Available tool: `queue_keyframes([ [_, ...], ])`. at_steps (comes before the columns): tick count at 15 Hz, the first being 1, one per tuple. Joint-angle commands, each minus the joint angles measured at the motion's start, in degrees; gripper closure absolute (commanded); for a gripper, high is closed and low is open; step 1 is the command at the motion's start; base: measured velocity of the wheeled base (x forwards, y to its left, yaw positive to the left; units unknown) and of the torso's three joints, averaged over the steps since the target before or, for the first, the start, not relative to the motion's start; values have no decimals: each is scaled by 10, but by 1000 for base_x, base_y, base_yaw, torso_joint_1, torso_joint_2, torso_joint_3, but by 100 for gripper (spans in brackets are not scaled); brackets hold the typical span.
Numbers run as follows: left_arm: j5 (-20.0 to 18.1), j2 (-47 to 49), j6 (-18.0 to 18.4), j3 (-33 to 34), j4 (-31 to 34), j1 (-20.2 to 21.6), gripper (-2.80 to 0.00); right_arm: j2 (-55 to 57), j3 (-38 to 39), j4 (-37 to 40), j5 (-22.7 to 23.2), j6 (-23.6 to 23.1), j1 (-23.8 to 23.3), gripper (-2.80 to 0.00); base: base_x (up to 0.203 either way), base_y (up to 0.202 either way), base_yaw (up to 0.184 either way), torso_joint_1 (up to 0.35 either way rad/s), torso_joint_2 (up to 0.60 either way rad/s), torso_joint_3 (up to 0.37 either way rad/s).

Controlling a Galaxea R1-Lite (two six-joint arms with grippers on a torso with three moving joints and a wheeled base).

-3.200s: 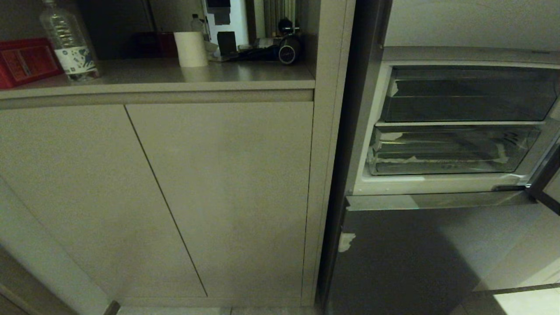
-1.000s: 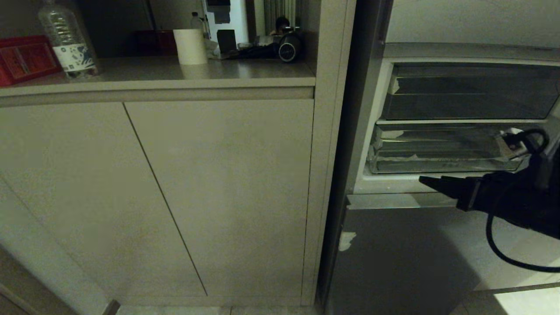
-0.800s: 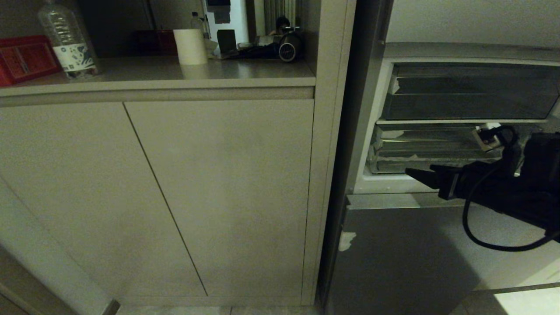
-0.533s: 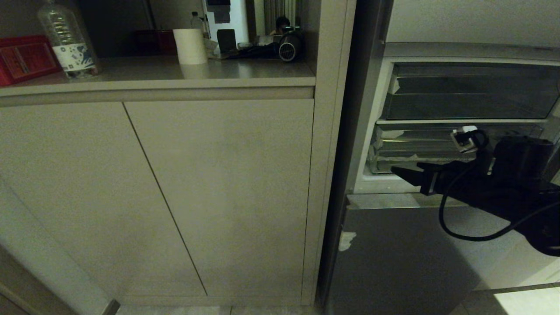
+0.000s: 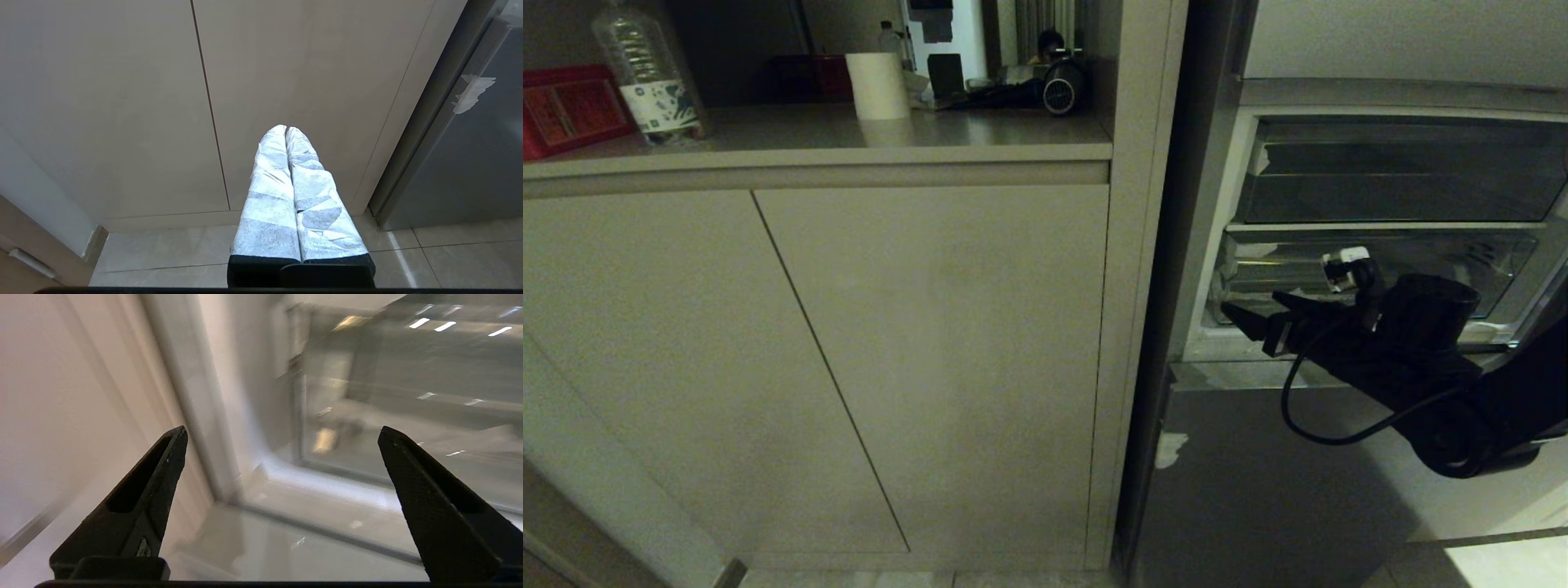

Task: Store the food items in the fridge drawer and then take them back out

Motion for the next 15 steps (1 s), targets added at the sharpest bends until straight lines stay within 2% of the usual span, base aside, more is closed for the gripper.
queue_keyframes([
  [1, 0, 0, 0, 0, 0, 0, 0, 6, 0, -17, -25, -1, 12, -280, 0, 0, 0, 0, 0, 0],
  [2, 0, 0, 0, 0, 0, 0, 0, 6, 0, -18, -28, -1, 13, -280, 0, 0, 0, 0, 0, 0],
  [3, 0, 0, 0, 0, 0, 0, 0, 6, 1, -22, -59, -1, 17, -280, 0, 0, 0, 0, 0, 0],
  [5, 0, 0, 0, 0, 0, 0, 0, 7, 1, -35, -76, -1, 20, -280, 0, 0, 0, 0, 0, 0],
  [11, 0, 0, 0, 0, 0, 0, 0, 17, -36, -42, -170, 0, 44, -280, 0, 0, 0, 0, 0, 0],
  [15, 0, 0, 0, 0, 0, 0, 0, 34, -60, -39, -176, 1, 45, -280, 0, 0, 0, 0, 0, 0],
])
